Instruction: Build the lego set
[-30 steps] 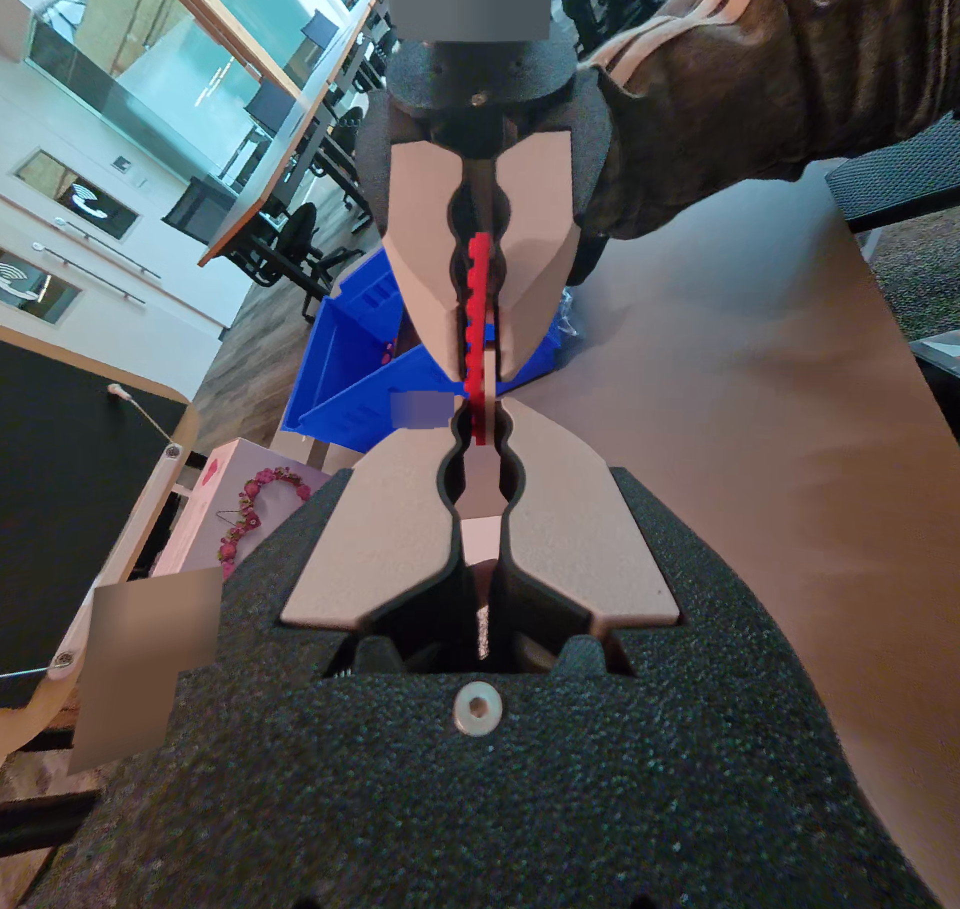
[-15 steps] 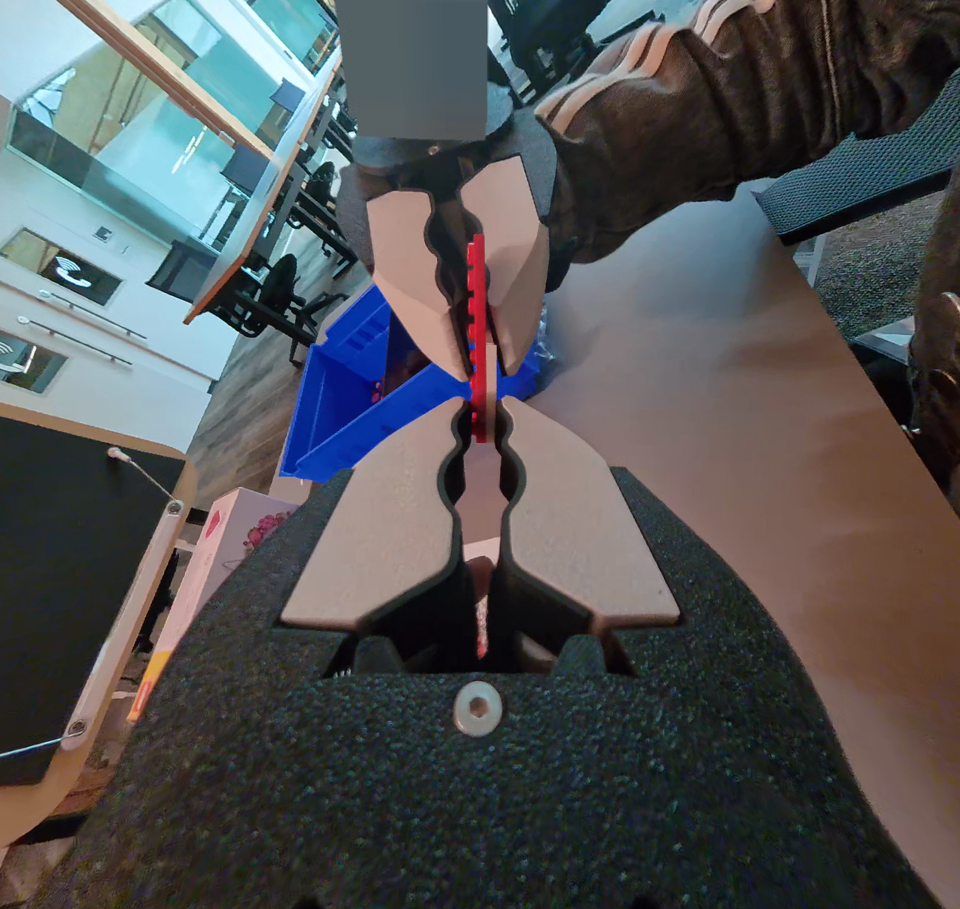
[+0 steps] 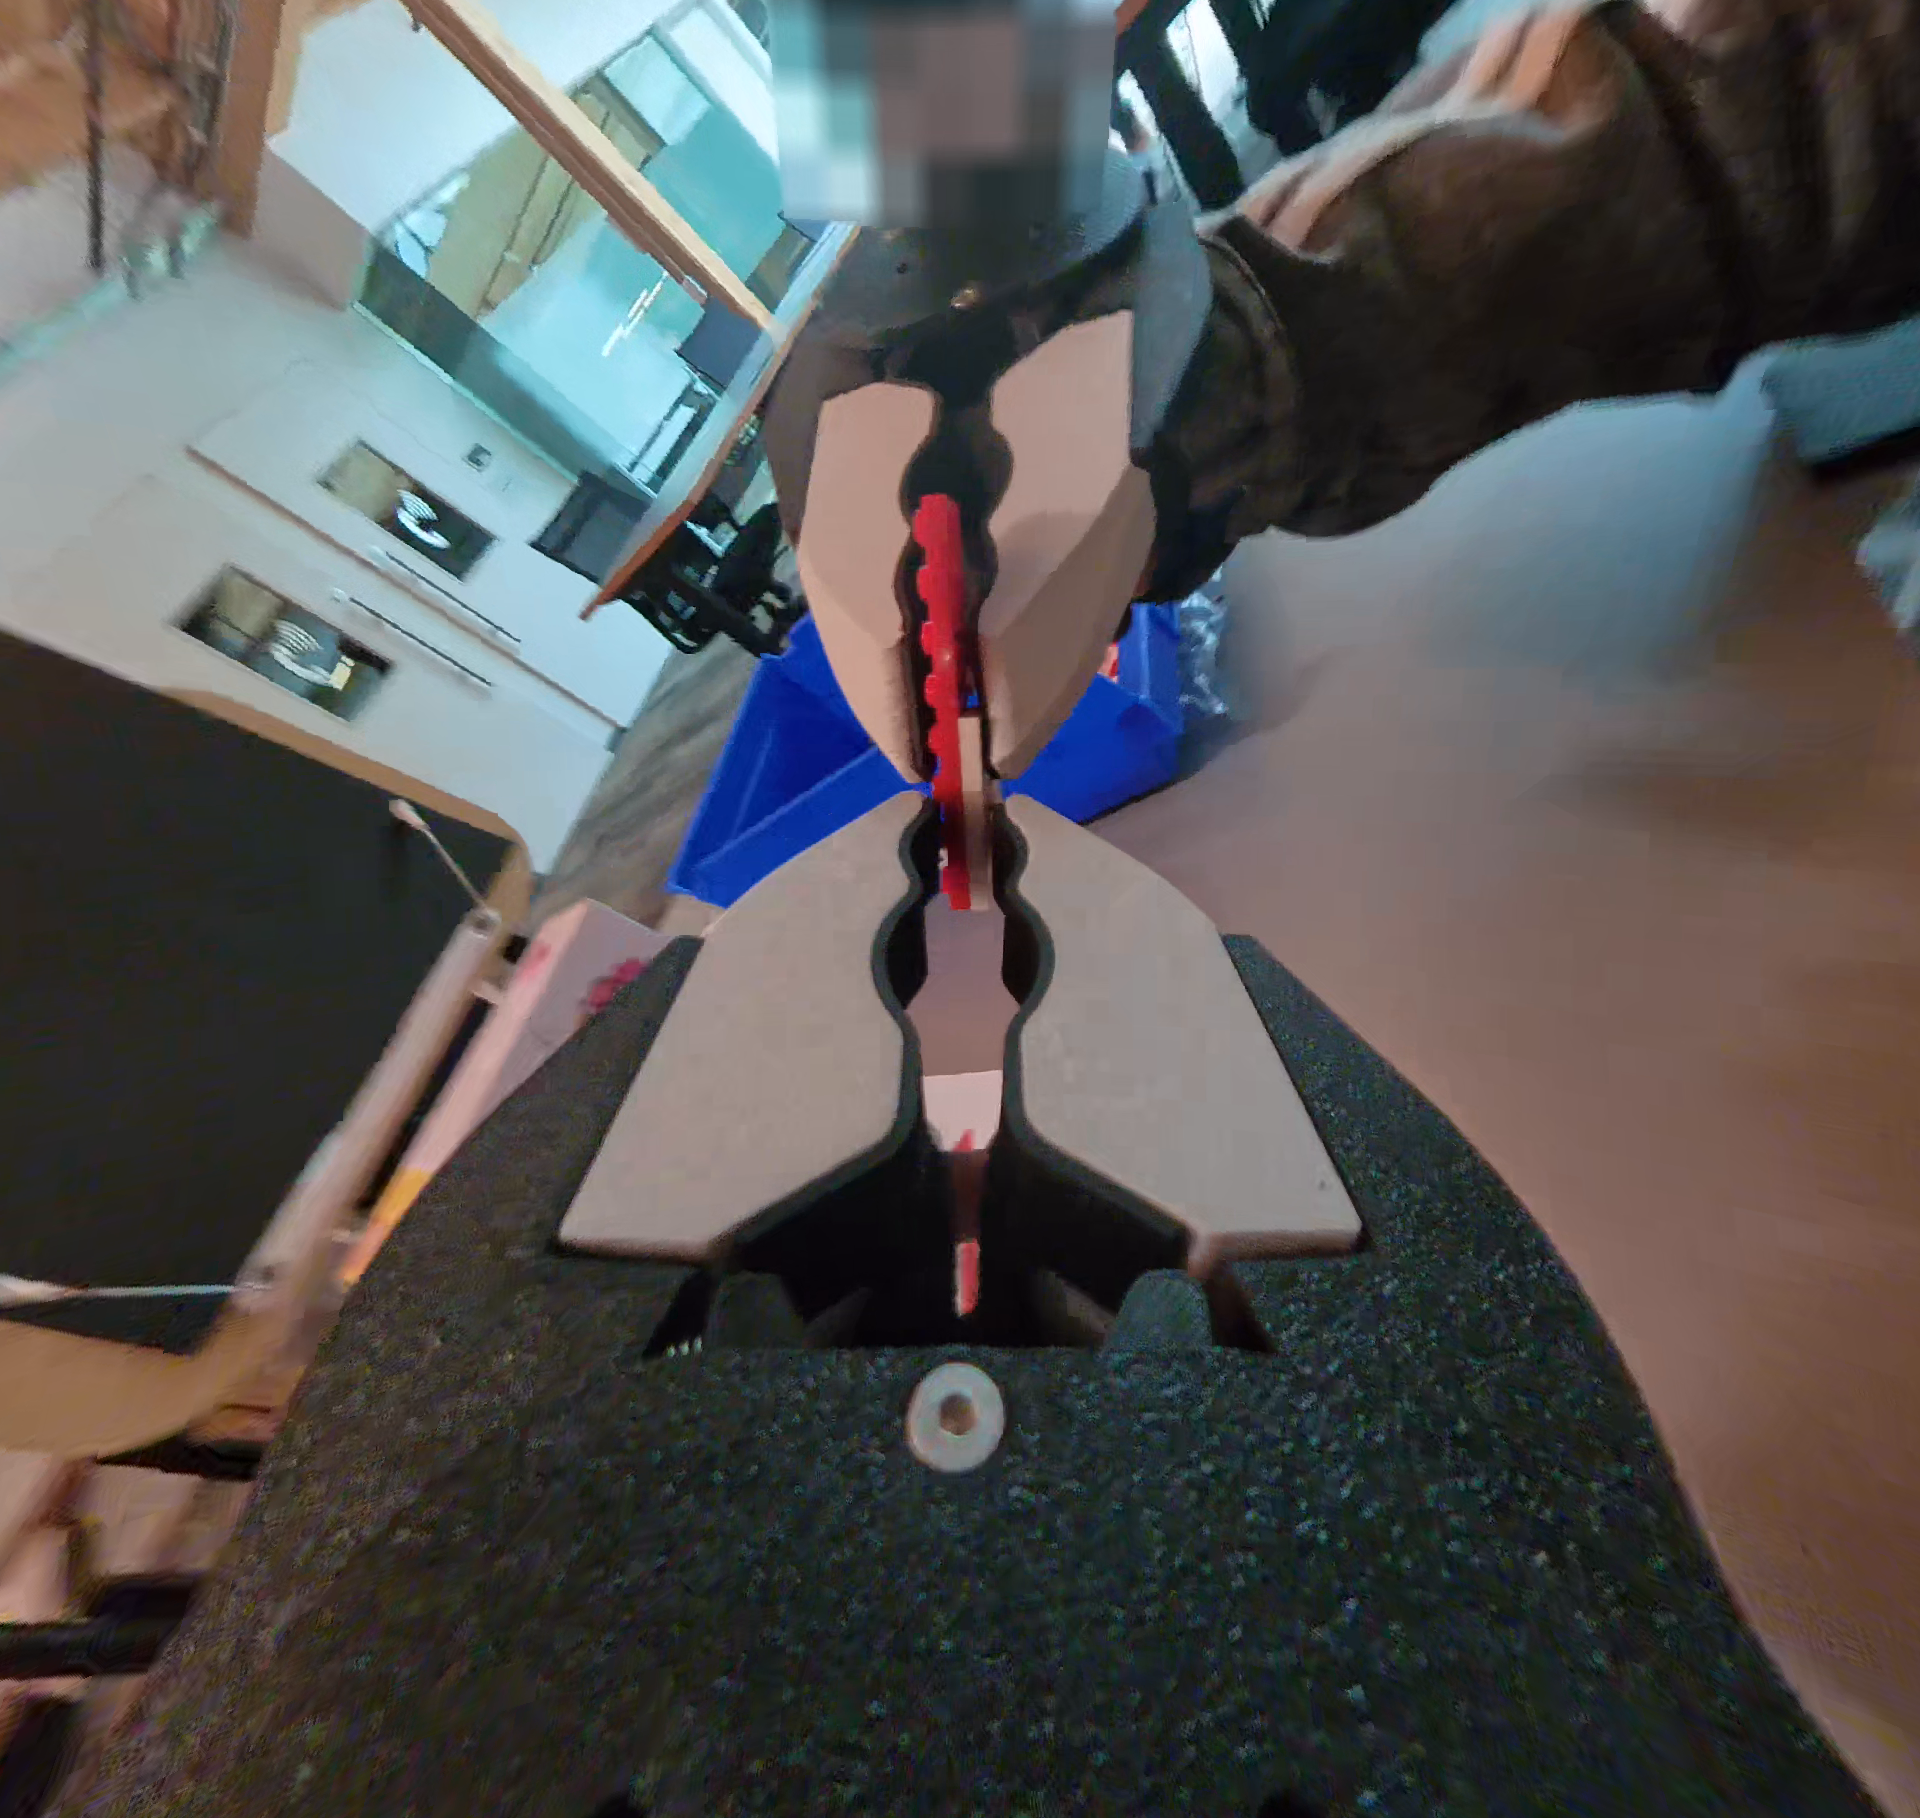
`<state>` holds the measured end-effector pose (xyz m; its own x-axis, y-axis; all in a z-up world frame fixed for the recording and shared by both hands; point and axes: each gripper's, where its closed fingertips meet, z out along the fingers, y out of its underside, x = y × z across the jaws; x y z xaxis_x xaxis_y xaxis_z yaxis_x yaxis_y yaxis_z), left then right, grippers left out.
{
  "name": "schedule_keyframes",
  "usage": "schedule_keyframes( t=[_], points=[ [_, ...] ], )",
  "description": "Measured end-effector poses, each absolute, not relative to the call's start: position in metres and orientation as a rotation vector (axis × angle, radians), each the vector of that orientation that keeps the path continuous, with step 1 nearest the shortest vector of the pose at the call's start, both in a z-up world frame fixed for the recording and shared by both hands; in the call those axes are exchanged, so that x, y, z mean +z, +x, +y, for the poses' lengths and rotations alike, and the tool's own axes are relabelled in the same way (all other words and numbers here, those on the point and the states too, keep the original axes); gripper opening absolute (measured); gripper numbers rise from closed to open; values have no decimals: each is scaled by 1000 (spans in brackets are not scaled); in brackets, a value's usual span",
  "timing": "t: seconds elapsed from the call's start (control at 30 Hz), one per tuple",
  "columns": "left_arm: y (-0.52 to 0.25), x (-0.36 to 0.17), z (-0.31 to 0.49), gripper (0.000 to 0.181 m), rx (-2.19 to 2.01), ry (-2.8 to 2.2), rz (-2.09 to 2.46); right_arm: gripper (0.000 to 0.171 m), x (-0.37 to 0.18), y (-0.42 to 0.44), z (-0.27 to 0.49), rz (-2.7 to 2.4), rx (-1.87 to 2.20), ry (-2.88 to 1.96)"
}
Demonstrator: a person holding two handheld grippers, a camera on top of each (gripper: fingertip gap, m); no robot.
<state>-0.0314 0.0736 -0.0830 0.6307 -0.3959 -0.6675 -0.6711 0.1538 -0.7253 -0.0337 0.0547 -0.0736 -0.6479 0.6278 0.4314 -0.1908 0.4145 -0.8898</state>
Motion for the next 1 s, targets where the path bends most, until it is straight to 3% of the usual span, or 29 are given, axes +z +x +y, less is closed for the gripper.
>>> schedule_keyframes(
  t=[0.1,0.3,0.47,0.57,1.0],
  points=[
    [-46,-78,76,7,65,-1478,766,26,-71,-48,68,-1798,1243,-458],
    [-64,-70,75,7,-303,-1452,486,27,-72,-57,76,-1729,1317,-623],
    [-64,-78,78,7,-470,-1463,440,22,-75,-61,73,-1795,1434,-740],
    [-58,-83,79,7,-487,-1470,478,11,-72,-64,71,-1778,1520,-781],
    [-37,-98,77,9,-434,-1497,731,8,-86,-49,63,-1838,1499,-729]
  ],
)
